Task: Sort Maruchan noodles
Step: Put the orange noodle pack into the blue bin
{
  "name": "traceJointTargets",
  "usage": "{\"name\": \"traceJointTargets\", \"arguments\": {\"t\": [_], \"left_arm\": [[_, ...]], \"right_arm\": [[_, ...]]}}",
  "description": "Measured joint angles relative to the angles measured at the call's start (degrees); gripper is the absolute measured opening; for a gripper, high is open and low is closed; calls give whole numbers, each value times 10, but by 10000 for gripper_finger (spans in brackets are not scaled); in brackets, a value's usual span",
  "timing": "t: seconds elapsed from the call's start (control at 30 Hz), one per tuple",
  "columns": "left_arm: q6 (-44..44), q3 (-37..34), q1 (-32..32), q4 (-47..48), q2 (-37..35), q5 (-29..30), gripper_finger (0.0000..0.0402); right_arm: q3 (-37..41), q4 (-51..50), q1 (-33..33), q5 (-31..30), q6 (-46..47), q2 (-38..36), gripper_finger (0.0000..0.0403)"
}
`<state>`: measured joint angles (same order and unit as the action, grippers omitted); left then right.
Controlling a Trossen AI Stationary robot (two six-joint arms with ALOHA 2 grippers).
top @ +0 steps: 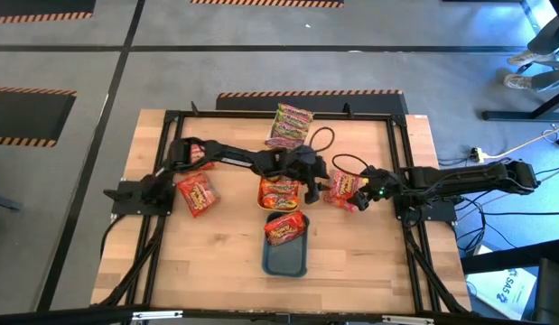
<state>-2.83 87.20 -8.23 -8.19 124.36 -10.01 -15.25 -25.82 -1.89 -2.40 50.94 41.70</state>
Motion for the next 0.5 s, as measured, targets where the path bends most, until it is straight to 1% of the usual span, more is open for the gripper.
{"name": "traceJointTargets", "arguments": {"t": [0.17, 0.27, 0.43, 0.5], "left_arm": [[0, 50, 0, -2, 62, 0, 192], [3, 69, 0, 0, 92, 0, 192], [7, 72, -2, -2, 109, 0, 192], [7, 72, -3, -1, 109, 0, 192]], "right_arm": [[0, 4, 0, -12, 13, 13, 392], [0, 5, 0, -15, 13, 14, 392], [0, 5, 0, -9, 26, 14, 392], [14, 29, 0, -11, 32, 13, 392]]}}
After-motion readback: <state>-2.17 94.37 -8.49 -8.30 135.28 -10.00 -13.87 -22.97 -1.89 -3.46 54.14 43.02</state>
